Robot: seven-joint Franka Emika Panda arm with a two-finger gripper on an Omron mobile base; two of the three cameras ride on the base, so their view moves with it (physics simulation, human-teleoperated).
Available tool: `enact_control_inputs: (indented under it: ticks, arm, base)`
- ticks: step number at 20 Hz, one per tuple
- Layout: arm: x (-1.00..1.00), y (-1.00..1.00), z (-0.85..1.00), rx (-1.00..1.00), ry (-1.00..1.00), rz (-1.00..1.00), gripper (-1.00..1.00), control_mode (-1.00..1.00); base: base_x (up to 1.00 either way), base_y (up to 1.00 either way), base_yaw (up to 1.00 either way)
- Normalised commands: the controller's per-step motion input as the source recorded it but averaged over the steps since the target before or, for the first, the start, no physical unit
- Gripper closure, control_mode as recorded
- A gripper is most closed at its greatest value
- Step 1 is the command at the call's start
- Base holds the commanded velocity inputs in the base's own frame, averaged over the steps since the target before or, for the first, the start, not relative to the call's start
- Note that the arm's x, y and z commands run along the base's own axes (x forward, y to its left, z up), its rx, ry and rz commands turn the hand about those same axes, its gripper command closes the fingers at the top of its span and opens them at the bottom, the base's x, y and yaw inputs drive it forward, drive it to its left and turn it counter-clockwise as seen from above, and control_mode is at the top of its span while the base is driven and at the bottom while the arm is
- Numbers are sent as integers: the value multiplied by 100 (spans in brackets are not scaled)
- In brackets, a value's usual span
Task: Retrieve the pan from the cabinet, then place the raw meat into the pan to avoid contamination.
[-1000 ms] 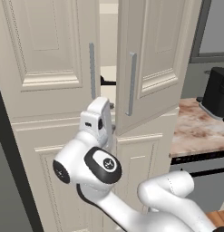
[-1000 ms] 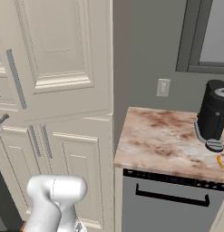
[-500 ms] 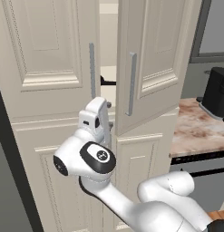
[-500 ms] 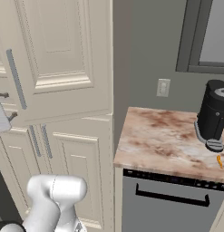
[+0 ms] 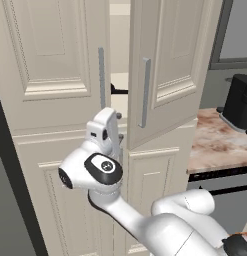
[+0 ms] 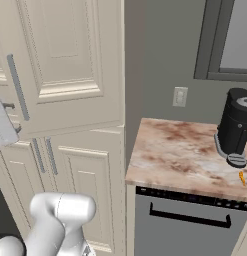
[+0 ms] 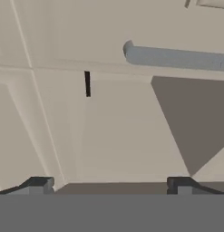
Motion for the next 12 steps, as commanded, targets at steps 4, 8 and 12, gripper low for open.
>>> enact_control_inputs:
  ticks: [4,8,12]
  arm:
    - [27,0,-11,0,0,-3,-100,-100]
    - [27,0,-11,0,0,-2,-100,-100]
    - [23,-1,-10,0,0,-3,-100,-100]
  base:
    - [0,0,0]
    - [0,0,0]
    - [0,0,0]
